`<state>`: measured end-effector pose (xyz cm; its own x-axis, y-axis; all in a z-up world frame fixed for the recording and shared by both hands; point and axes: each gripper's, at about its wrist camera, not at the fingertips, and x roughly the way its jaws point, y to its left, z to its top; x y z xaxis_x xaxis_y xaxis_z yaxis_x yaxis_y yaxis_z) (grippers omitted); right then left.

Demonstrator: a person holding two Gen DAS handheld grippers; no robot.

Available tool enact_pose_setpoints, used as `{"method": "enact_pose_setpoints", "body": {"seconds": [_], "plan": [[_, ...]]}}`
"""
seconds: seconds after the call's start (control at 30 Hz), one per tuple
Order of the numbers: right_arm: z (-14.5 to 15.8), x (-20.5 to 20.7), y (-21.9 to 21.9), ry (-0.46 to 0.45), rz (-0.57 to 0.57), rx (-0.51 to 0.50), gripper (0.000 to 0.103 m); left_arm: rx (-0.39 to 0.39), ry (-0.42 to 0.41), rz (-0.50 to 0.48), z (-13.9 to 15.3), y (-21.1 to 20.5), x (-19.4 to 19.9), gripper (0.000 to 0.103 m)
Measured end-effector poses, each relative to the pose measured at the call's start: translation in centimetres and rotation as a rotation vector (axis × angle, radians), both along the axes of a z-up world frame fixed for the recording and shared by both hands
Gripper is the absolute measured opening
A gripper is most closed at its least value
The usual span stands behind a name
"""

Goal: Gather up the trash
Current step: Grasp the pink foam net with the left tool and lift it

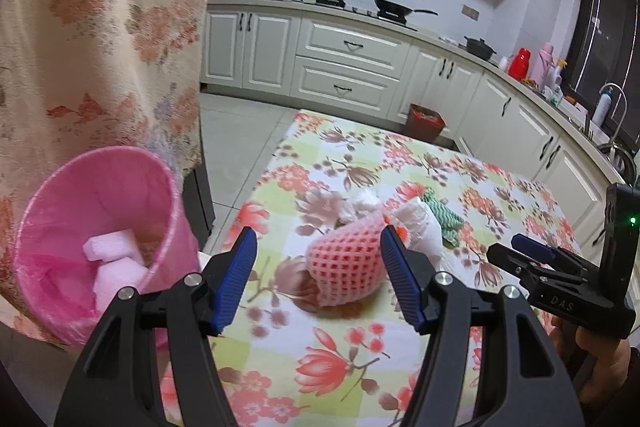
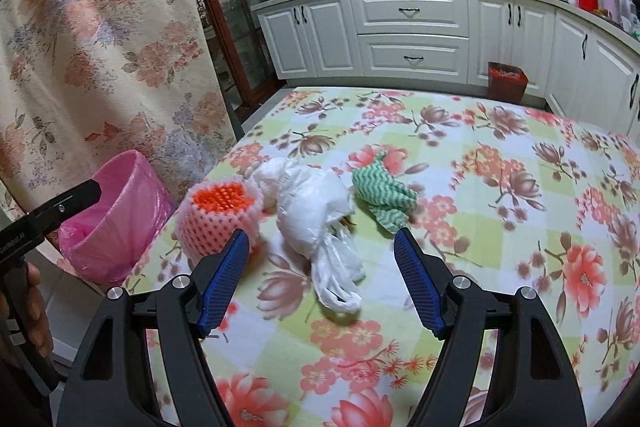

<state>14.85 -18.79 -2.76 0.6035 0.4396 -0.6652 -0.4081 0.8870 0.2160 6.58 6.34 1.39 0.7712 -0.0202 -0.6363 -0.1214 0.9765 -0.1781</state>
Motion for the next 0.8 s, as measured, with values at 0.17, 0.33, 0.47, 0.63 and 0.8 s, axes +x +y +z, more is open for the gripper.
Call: {"method": "enact_pose_setpoints", "body": {"seconds": [0.17,0.33,0.47,0.63,0.8], "plan": [[-1.0,0.7,-0.7,0.020,-0.010,-0.002,0.071,-0.001,0.026,-0.029,-1.3,-1.2,1.3,0.065],[-2.0,1.5,-1.1,0.040,-0.017,-0.004,0.072,-0.012,0.054,-0.048,-2.7,-1.9,2.6,0.068],[-2.8,2.0,-1.3,0.054,-0.024,-0.010,0.074,-0.014,0.075,-0.068,-3.8,-2.5,3.6,0.071],[-3.6,2.8,-1.4,0.071,-0.027,-0.015,0.075,-0.012,0.103,-0.078,-5.1,-2.8,5.0,0.077],[-4.2,3.5,-1.1,0.083,-0.021,-0.019,0.075,-0.011,0.129,-0.084,-6.3,-3.0,6.2,0.080]]}}
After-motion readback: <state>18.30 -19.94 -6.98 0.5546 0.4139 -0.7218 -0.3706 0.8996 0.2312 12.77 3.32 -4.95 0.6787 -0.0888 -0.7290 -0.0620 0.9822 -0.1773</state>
